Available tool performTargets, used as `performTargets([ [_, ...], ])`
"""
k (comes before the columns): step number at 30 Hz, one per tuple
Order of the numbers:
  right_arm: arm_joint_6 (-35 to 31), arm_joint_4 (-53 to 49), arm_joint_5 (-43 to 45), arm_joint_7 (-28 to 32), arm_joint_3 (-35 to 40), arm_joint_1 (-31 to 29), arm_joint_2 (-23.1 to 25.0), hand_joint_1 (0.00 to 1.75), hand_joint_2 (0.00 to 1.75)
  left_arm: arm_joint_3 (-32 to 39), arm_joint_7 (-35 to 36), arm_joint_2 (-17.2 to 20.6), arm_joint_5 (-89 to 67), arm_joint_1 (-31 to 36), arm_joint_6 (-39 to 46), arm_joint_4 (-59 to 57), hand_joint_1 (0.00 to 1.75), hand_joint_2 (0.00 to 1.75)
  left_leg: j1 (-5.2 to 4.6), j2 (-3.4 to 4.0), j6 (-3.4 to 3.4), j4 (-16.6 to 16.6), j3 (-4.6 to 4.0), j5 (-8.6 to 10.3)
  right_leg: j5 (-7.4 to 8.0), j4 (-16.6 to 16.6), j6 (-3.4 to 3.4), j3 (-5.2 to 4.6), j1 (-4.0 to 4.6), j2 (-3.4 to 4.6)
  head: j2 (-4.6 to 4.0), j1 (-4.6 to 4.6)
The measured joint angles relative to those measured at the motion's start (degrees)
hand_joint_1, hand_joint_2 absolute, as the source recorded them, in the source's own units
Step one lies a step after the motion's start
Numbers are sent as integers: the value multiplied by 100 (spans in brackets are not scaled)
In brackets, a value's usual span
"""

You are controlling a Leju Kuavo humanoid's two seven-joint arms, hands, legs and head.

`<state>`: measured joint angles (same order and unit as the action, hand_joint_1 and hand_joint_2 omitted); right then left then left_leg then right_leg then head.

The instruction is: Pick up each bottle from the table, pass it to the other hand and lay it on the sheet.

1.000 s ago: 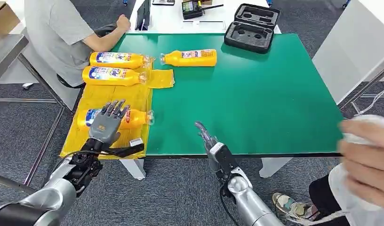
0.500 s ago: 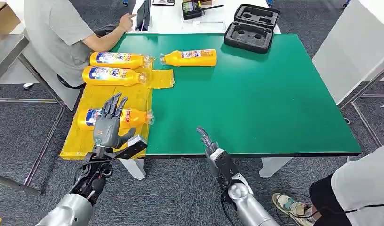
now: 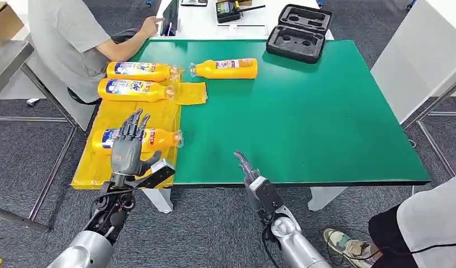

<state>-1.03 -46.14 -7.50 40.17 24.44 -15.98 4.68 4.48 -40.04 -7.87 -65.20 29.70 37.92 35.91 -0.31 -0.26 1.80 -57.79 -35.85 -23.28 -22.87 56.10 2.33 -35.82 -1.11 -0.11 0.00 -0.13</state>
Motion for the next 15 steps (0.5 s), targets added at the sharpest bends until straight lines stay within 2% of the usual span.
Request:
performTargets([
  [4, 0, 0, 0, 0, 0, 0, 0, 0, 0, 9, -2, -9, 2, -2, 0, 2, 0, 175, 0, 0, 0, 0, 0, 0, 0, 0, 0, 0, 0, 0, 0, 0],
  [6, -48, -52, 9, 0, -4, 33, -2, 0, 0, -69, -7, -7, 595, -62, -22, 69, 0, 175, 0, 0, 0, 0, 1, 0, 0, 0, 0, 1, 0, 0, 0, 0],
  [11, -149, -971, 122, 0, -68, 458, -116, 0, 0, -1509, -11, 171, 4399, -721, -162, 1148, 0, 175, 0, -6, 1, 0, -3, -2, -4, -1, 0, -1, 0, -3, 0, -2],
  [15, -63, -1852, 153, 0, -212, 793, -181, 0, 0, -2269, -22, 304, 4400, -1134, -166, 2001, 0, 175, -1, -5, -2, 1, -11, -9, -6, -2, 0, -6, -2, -2, 0, 0],
])
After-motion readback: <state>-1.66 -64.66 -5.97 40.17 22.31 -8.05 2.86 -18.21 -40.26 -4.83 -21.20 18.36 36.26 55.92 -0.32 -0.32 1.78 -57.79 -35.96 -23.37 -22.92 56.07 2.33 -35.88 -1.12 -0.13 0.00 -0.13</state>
